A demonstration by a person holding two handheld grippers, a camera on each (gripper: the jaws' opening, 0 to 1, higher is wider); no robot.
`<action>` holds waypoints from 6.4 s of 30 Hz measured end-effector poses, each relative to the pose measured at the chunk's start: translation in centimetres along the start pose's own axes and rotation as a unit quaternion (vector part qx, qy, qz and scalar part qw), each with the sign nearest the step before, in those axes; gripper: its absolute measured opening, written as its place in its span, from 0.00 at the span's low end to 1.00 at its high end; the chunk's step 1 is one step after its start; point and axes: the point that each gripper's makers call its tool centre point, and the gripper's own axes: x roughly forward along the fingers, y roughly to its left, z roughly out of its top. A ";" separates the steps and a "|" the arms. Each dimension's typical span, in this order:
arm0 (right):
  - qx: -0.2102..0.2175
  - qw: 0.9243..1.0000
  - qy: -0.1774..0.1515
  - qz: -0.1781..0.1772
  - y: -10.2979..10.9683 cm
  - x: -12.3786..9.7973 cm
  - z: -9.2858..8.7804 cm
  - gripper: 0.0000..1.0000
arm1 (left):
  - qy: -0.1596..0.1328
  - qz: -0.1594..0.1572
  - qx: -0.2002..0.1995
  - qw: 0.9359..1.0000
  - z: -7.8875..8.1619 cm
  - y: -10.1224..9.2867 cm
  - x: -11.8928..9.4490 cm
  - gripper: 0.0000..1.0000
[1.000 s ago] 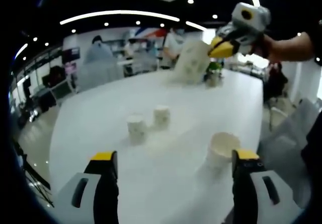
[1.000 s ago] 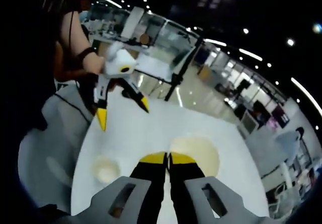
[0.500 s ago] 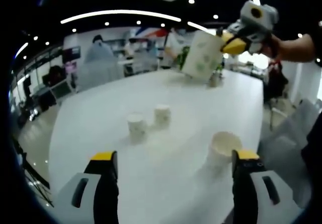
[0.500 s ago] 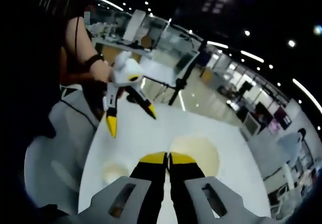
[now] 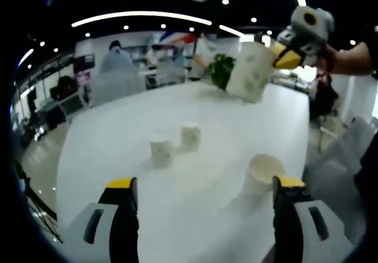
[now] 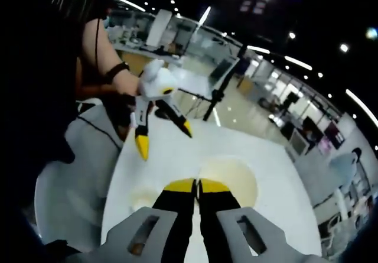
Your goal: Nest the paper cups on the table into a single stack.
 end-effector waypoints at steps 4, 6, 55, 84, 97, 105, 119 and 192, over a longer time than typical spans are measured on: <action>-0.005 1.000 0.005 0.003 0.1 0.1 -0.1 0.00 | 0.002 -0.001 0.000 1.000 -0.1 0.0 0.0 0.95; -0.008 1.000 0.006 0.004 0.2 0.2 -0.1 0.00 | 0.002 -0.001 -0.001 1.000 -0.2 0.0 0.0 0.95; 0.001 0.998 0.042 0.053 3.7 1.6 -2.7 0.00 | 0.004 0.000 -0.012 1.000 -1.0 0.2 0.0 0.95; 0.013 0.988 0.081 0.130 9.5 4.1 -5.1 0.00 | 0.010 -0.001 -0.011 1.000 -1.4 0.1 0.1 0.93; 0.016 0.984 0.108 0.142 10.3 5.1 -6.3 0.00 | 0.012 -0.001 -0.012 1.000 -1.7 0.1 -0.1 0.94; 0.020 0.982 0.118 0.147 10.6 5.4 -7.1 0.00 | 0.015 -0.004 -0.012 1.000 -1.9 -0.2 0.0 0.94; 0.026 0.980 0.128 0.153 10.8 6.0 -7.6 0.00 | 0.018 -0.004 -0.011 1.000 -2.1 0.0 -0.2 0.94; 0.072 0.978 0.133 0.144 11.4 6.9 -9.0 0.11 | 0.018 0.001 -0.026 0.999 -2.8 -0.1 -0.3 0.93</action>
